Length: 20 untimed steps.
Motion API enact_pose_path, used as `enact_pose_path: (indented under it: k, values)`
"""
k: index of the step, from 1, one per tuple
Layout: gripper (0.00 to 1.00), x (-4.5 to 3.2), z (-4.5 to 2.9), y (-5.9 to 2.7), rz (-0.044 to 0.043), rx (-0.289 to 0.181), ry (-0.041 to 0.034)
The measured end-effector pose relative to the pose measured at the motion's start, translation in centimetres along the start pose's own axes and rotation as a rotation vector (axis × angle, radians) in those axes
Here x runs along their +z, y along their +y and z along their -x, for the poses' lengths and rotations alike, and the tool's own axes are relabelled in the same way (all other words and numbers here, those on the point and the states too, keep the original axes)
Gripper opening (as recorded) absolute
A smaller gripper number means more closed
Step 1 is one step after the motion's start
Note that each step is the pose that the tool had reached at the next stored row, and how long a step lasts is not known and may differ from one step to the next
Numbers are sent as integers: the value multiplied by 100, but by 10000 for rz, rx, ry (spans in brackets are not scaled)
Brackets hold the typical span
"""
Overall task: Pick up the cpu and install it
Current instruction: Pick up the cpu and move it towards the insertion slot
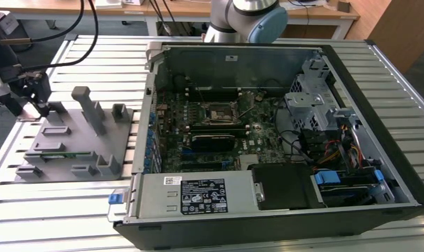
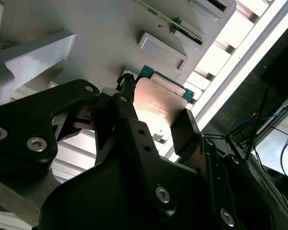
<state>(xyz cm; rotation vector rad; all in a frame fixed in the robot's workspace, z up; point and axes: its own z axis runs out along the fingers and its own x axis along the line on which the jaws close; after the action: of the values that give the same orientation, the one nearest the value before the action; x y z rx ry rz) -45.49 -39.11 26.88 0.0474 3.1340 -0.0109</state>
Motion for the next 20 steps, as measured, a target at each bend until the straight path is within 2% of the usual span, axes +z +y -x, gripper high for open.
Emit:
enact_pose_path:
  k: [9,20]
  values:
    - [54,-23,0,3,-1,0,1]
    - [54,-94,1,6,0,0,0]
